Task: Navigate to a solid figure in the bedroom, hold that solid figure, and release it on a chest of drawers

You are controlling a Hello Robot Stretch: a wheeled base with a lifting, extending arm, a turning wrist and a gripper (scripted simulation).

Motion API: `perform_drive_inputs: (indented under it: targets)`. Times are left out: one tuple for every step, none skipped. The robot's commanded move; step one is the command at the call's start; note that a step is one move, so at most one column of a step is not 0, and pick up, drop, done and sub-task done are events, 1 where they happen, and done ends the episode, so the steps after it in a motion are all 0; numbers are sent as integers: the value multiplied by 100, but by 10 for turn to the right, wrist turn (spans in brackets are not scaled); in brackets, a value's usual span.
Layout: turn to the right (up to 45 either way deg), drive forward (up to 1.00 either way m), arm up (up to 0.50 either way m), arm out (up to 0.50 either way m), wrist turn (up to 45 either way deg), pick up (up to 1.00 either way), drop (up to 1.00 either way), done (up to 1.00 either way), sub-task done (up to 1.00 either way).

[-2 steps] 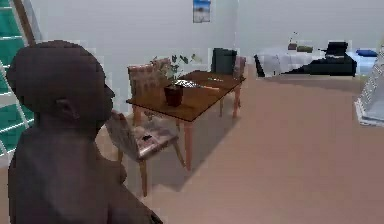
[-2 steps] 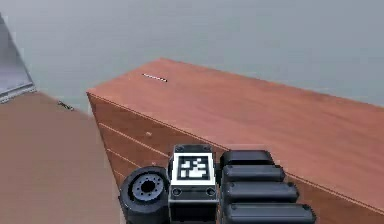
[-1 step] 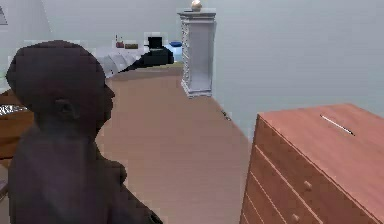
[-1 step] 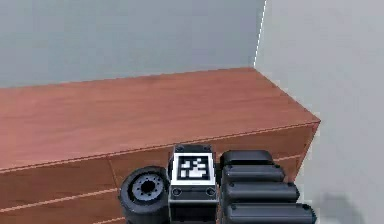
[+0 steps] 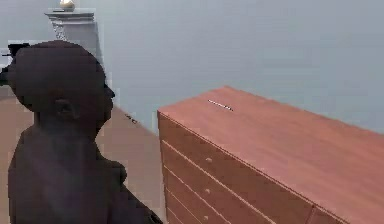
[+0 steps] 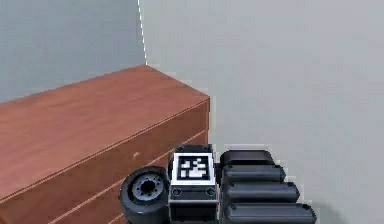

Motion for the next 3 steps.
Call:
perform_drive_inputs:
  targets:
    - [0, 35, 0, 0, 0, 0, 0, 0, 0]
    - [-450, 0, 0, 0, 0, 0, 0, 0, 0]
    - [-180, 0, 0, 0, 0, 0, 0, 0, 0]
